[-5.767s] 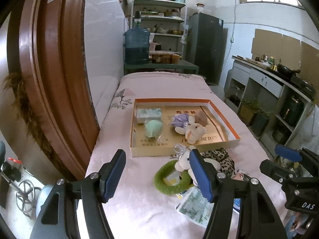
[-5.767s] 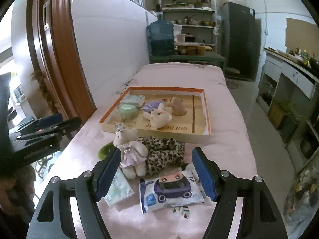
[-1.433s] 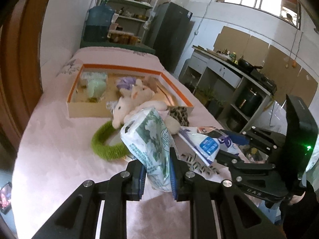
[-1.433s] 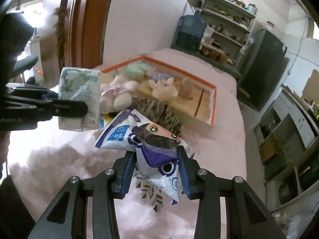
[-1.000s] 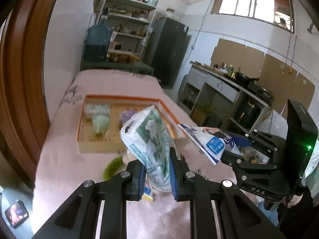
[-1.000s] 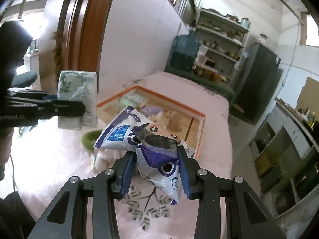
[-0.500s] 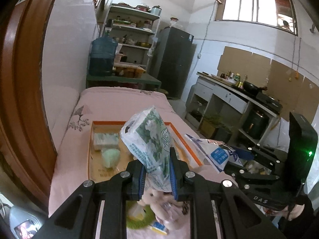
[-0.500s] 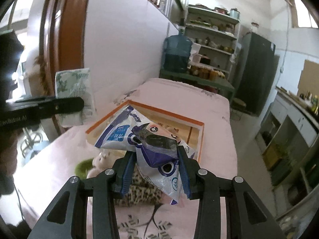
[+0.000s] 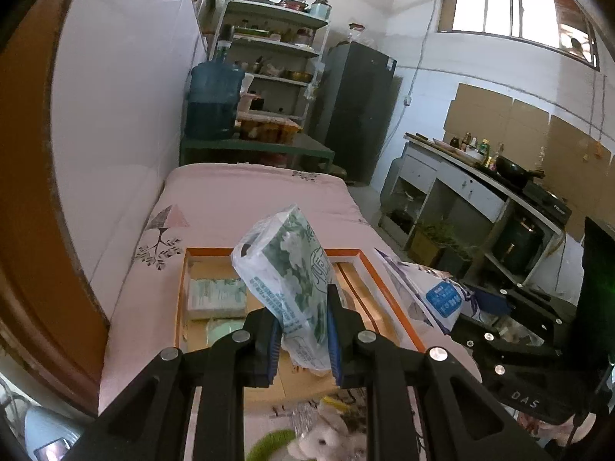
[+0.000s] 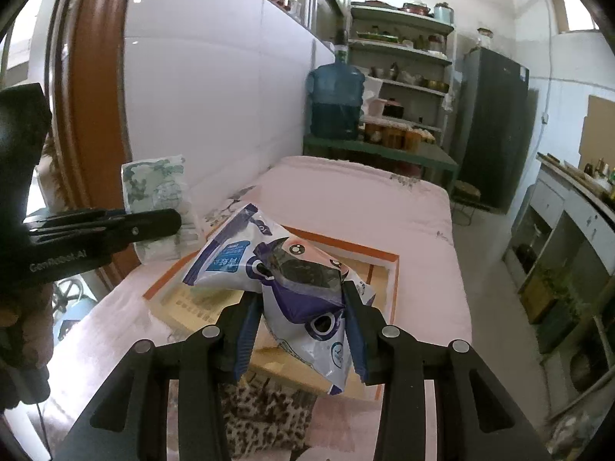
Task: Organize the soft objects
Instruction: 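Carry both wipes packs in both tools over the box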
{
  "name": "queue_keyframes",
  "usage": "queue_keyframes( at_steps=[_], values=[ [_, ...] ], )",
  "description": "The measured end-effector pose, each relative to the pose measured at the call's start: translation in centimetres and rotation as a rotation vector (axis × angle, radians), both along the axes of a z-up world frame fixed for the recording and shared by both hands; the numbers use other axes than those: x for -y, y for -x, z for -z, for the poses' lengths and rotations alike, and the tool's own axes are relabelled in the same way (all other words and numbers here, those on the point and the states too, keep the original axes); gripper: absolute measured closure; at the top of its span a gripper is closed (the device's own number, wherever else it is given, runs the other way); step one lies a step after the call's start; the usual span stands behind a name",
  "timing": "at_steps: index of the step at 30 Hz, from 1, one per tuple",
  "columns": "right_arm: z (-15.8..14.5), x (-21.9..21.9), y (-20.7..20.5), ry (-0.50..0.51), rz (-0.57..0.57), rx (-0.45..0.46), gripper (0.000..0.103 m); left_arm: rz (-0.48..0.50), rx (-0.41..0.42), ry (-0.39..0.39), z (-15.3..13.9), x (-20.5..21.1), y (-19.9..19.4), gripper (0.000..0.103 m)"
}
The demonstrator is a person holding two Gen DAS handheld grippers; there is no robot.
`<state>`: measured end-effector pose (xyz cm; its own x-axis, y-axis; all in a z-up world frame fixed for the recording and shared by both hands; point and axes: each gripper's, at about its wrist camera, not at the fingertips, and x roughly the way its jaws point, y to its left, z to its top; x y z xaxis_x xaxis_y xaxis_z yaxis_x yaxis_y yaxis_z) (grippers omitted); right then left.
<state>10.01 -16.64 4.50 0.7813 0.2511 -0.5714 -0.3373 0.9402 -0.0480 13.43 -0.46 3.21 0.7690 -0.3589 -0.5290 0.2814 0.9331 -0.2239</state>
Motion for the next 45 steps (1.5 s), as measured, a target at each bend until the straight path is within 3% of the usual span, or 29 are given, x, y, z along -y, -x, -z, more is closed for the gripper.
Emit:
queue_keyframes(
  at_steps=[25, 45],
  values=[
    [3.6, 0.7, -10.9, 0.005, 0.045, -0.127, 0.061, -0.031, -0.132, 0.007, 3.5, 2.2, -10.5, 0.082],
    [7.2, 1.0, -16.6, 0.05, 0.062, -0.207, 0.061, -0.042, -0.233, -0.042, 6.7, 3.6, -15.1, 0.082]
  ],
)
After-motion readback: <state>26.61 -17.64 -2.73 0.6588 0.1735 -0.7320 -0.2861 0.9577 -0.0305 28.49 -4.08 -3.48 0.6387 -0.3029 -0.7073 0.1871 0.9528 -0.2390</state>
